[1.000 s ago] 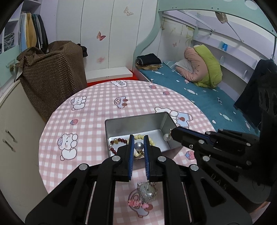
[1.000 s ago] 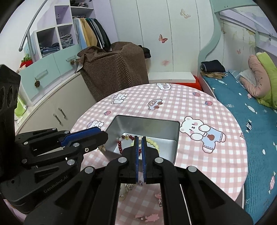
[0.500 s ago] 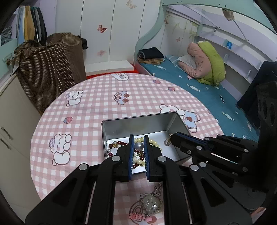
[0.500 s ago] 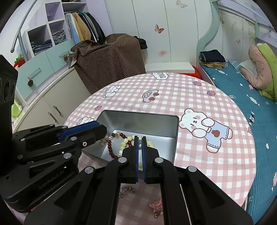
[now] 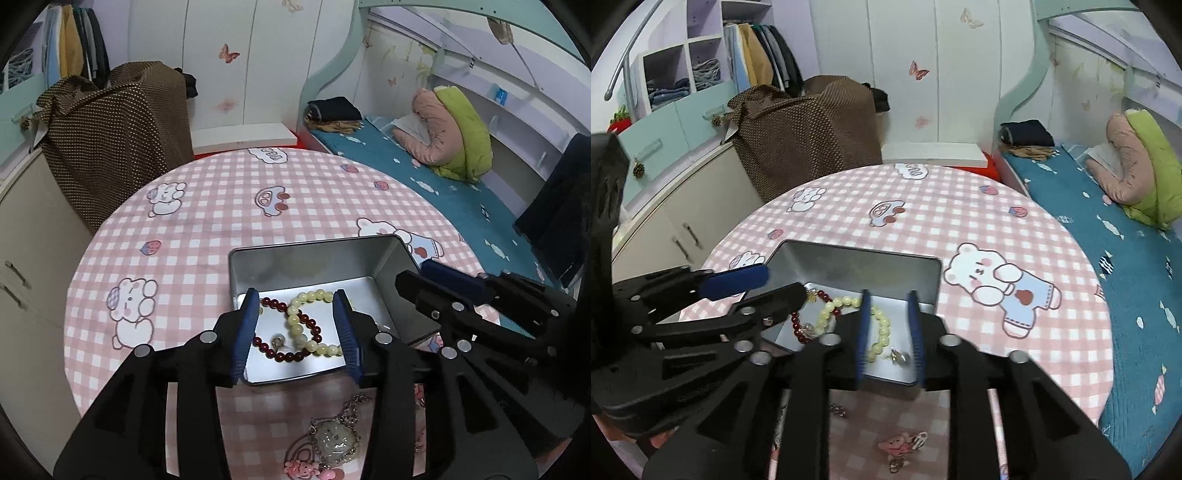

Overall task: Organize jewelry
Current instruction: 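Drop the earrings into the grey box and open both tools, then move both tools back over the jade pendant necklace on the table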

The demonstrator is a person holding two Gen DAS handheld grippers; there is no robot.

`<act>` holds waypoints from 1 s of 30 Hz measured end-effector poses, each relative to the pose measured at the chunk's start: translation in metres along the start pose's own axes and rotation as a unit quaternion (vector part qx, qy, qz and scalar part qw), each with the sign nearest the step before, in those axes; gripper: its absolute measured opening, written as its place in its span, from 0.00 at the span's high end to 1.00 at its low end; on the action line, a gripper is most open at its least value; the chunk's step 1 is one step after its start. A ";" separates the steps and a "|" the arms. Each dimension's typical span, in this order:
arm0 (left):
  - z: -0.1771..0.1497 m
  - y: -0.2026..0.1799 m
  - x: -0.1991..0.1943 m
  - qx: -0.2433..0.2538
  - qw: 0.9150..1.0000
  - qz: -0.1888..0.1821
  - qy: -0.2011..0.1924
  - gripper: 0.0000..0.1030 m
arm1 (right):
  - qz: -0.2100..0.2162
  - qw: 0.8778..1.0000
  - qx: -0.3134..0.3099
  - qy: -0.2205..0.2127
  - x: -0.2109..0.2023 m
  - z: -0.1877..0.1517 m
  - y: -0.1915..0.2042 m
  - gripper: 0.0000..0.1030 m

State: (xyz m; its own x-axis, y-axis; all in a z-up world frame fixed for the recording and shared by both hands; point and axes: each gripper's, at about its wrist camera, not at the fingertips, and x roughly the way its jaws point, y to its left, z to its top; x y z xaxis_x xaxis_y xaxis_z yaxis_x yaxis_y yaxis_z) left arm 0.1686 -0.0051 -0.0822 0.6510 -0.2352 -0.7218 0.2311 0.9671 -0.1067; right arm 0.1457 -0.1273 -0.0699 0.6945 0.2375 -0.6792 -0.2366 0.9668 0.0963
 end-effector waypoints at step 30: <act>-0.027 0.009 -0.034 -0.010 1.000 0.020 -0.006 0.37 | -0.034 0.999 0.025 -0.025 -0.041 -0.019 -0.009 0.24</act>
State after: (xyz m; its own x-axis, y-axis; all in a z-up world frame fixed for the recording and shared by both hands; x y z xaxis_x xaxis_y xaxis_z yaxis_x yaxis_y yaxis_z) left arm 0.1291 0.0138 -0.0776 0.6678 -0.1981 -0.7175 0.1903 0.9773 -0.0928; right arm 0.1070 -0.1478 -0.0569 0.7407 0.1737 -0.6490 -0.1536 0.9842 0.0881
